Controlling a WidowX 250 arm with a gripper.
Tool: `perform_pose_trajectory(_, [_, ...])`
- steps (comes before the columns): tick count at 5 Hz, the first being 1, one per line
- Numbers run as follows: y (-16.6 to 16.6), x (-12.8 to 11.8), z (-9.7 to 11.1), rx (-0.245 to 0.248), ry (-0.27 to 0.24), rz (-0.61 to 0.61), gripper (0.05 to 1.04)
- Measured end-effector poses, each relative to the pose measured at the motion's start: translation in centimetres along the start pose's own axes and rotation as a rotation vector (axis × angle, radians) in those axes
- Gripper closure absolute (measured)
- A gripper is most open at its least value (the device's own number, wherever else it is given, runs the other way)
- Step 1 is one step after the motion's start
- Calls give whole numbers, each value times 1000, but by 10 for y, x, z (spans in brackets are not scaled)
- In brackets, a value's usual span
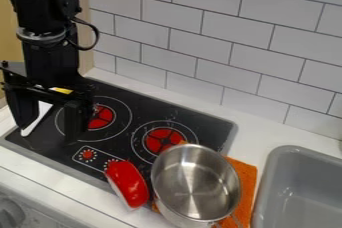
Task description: Move the silver pot to the upperleft of table
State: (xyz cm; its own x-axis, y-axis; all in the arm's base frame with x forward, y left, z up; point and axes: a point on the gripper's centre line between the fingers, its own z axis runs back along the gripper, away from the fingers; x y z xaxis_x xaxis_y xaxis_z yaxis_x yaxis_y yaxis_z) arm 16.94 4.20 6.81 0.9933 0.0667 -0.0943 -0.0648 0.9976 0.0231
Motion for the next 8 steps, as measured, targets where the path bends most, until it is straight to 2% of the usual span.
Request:
perform_pose_trajectory(1, [-3, -14, -10, -7, 55, 4, 84])
perform_pose_trajectory(2, [-12, -15, -7, 20, 78, -18, 84])
perform_pose_trajectory(3, [-26, -4, 7, 57, 27, -79, 84])
perform_pose_trajectory(4, [-52, -7, 19, 93, -21, -169, 84])
perform_pose_trajectory(6, [-81, 6, 1, 133, 5, -270, 84])
perform_pose_trajectory(7, [-84, 14, -14, 150, 37, -261, 84])
perform_pose_trajectory(8, [-88, 27, -23, 146, 22, -232, 84])
